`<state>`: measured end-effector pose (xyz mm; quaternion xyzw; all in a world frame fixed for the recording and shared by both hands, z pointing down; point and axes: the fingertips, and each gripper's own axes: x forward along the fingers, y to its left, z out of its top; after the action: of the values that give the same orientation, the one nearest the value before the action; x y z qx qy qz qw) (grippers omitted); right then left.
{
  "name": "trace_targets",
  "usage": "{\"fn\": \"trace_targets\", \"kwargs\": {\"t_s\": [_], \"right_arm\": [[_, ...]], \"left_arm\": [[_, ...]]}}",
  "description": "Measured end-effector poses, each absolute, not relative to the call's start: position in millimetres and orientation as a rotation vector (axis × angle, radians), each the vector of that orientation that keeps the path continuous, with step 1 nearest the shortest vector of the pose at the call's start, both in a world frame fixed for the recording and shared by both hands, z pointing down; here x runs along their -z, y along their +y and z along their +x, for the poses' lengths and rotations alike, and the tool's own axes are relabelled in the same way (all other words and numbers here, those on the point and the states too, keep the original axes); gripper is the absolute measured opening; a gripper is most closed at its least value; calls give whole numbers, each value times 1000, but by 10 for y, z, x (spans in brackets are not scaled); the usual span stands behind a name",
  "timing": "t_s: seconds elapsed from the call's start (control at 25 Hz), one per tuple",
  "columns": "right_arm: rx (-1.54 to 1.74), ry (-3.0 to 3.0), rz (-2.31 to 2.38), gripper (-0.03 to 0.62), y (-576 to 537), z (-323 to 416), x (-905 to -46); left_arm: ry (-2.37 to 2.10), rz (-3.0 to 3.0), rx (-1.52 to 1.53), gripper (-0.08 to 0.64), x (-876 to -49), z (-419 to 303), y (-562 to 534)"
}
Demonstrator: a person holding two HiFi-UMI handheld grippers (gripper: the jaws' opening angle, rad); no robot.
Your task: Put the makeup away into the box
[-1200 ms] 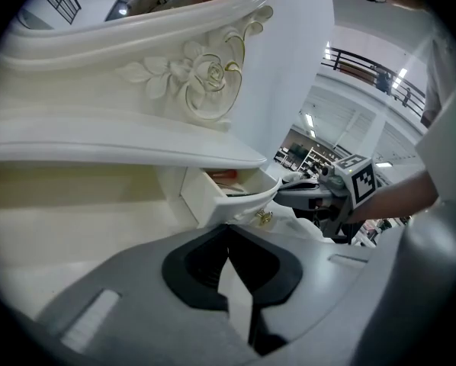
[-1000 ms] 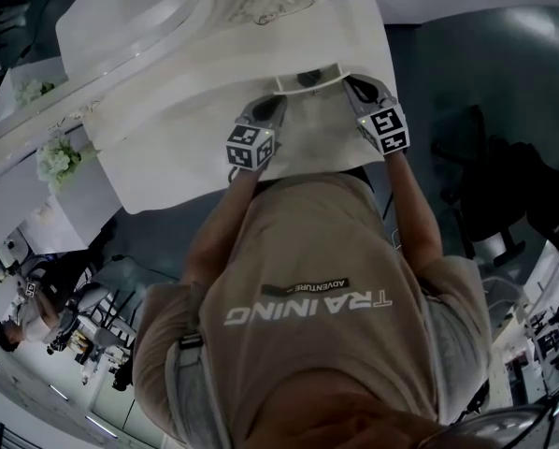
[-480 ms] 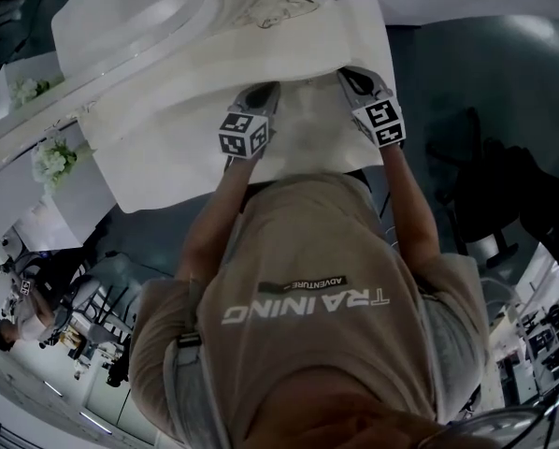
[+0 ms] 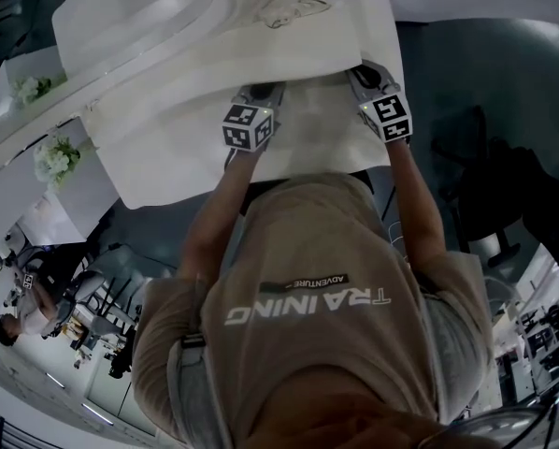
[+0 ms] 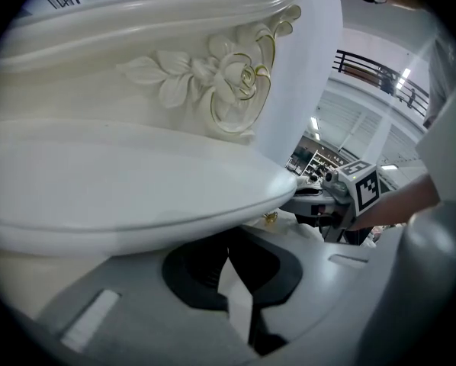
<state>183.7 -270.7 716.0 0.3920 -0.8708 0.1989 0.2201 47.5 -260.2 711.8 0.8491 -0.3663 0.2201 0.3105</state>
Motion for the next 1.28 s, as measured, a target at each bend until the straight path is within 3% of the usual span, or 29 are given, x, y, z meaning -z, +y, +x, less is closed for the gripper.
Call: {"fn": "trace_targets", "kwargs": {"t_s": [0.52, 1.28], "right_arm": [[-567, -2279, 1113, 5, -2156, 1600, -7117], [-408, -2352, 1128, 5, -1204, -447, -5956]], "left_arm": [[-881, 2291, -534, 6, -6830, 154, -2010], [-1022, 2421, -262, 6, -5738, -1911, -1146]]}}
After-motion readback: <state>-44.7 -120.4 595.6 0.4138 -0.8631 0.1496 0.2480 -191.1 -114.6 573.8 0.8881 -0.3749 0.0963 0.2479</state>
